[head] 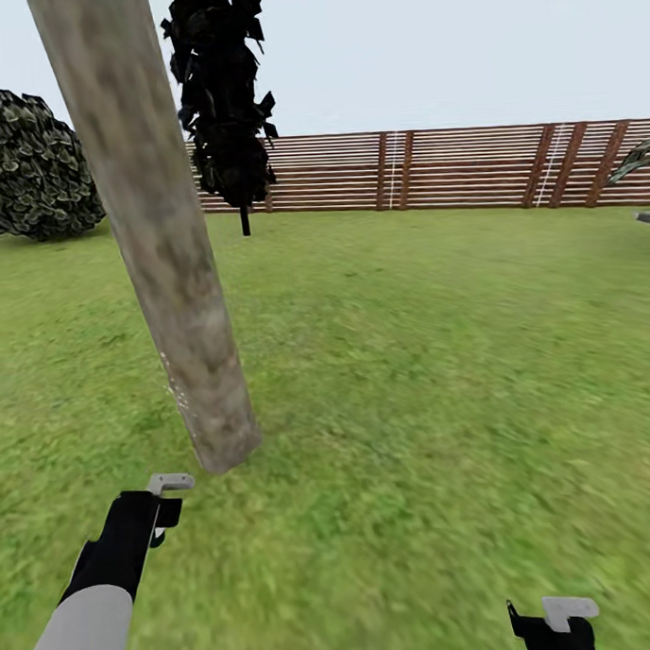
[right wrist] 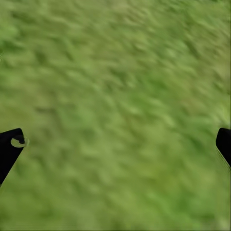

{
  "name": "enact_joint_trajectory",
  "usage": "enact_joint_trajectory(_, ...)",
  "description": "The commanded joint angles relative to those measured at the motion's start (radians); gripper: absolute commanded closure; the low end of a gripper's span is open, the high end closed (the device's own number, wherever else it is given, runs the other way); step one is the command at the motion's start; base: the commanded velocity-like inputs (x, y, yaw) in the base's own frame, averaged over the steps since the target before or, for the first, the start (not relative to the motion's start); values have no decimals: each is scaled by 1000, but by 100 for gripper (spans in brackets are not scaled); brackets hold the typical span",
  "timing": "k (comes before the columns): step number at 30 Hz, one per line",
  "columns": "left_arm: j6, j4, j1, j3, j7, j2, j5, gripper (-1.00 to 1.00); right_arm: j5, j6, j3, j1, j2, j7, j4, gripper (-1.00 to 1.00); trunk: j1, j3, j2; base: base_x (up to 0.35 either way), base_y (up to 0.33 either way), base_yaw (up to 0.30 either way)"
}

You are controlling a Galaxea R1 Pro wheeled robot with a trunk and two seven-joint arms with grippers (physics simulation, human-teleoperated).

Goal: In the garden, pick up the pesticide atomizer on the floor and spray pesticide onto both trees until each tree trunk is fully covered.

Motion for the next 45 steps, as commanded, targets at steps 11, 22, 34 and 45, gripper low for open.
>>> enact_joint_trajectory(11,0,12,-1,1,-11,-2,-9,100,5,-5,-8,-1,0,7,1,-100,0,-1,0,137,-262,220)
enact_joint_trajectory(22,1,13,-1,3,-10,-4,-9,100,5,-5,-8,-1,0,7,1,-100,0,-1,0,74,-267,7)
enact_joint_trajectory(34,-3,187,-2,14,-11,6,-16,100,5,-5,-8,-1,0,7,1,-100,0,-1,0,-29,-139,239)
enact_joint_trajectory(45,-1,163,-2,18,-10,1,-11,100,5,-5,-8,-1,0,7,1,-100,0,-1,0,47,-45,66)
